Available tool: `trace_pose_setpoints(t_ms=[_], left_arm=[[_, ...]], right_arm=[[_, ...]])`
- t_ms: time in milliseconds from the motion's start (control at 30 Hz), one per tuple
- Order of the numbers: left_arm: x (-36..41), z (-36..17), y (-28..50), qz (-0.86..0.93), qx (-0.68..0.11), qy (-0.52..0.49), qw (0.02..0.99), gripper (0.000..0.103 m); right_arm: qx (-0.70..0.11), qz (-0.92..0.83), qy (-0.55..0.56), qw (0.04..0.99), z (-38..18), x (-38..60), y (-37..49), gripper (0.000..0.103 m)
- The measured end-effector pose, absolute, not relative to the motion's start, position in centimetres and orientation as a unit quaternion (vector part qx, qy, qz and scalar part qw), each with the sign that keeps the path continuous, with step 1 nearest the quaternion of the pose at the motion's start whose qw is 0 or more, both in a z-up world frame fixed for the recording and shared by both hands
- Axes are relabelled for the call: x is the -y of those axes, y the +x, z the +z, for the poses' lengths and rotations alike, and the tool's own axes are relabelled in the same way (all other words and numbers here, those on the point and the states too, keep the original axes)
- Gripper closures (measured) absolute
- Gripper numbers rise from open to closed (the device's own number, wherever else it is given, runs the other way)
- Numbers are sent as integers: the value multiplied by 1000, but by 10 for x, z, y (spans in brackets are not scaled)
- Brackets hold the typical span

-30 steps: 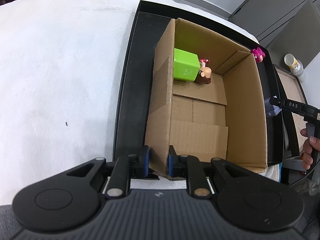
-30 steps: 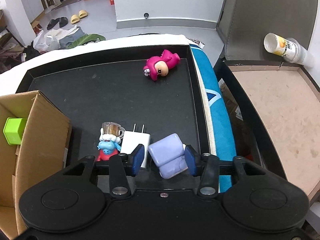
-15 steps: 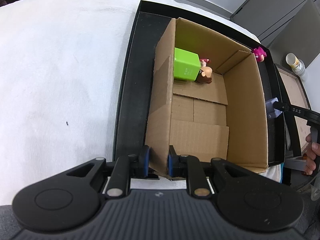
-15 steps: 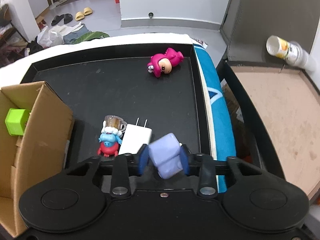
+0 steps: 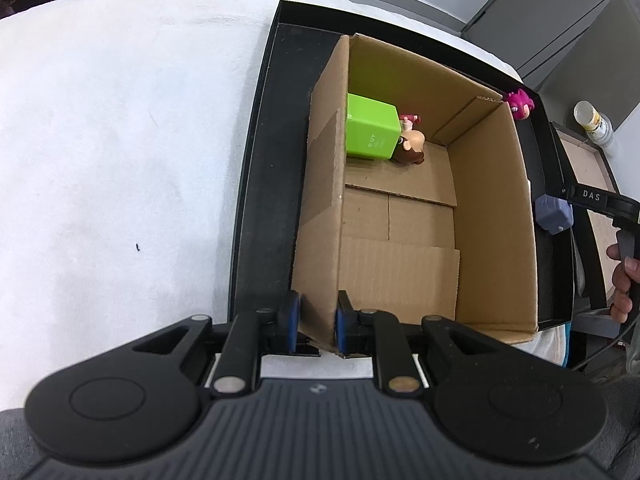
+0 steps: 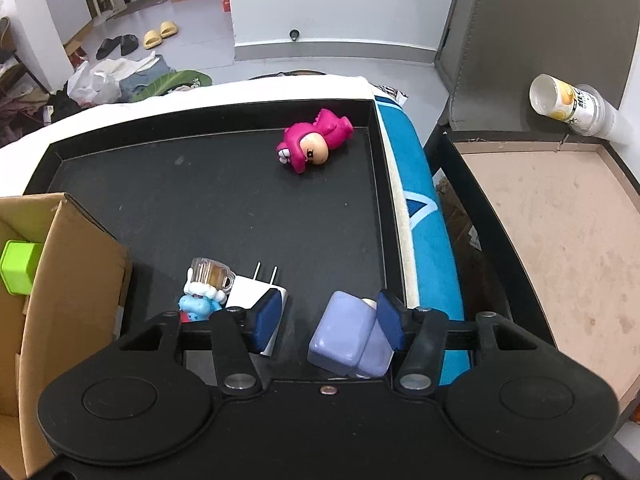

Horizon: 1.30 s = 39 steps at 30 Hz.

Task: Organize rigid objects
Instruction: 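Move the right tool to the lavender toy sofa and close on it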

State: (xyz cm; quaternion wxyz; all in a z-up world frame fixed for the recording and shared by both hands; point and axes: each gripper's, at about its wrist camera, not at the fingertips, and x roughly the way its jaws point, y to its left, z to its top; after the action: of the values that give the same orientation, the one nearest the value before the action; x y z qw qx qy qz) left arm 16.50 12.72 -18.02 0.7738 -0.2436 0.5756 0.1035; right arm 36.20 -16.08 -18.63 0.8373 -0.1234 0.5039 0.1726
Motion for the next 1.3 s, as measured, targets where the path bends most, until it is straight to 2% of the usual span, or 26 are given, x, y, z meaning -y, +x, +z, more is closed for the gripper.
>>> trace_pose_setpoints(t_ms=[133,200,267,300,400,633,1300], left_arm=[[-126,-183,168,104,-579,-242,772,86],[-125,-183,168,106,-579,-241,772,86],[-126,-184,167,105,-579,-243,771,86],[-126,-184,167,105,-579,-244,771,86],[-128,-184,167,106,-579,-246,770,86],[-127,-183,166,107,-578,-246,771,86],[-127,-182,165,105,-577,-245,772,86]], right_arm=[[-502,173,-131,838,-189,157,364,31],[-500,167,-132,839,-189,158,364,31],[-516,168,-112,833,-192,163,367,37],[-523,167,-104,829,-194,165,368,50],[-524,171,-90,829,-190,170,367,61],[-544,173,-42,820,-184,182,363,62],[-557,169,-130,802,-201,159,347,62]])
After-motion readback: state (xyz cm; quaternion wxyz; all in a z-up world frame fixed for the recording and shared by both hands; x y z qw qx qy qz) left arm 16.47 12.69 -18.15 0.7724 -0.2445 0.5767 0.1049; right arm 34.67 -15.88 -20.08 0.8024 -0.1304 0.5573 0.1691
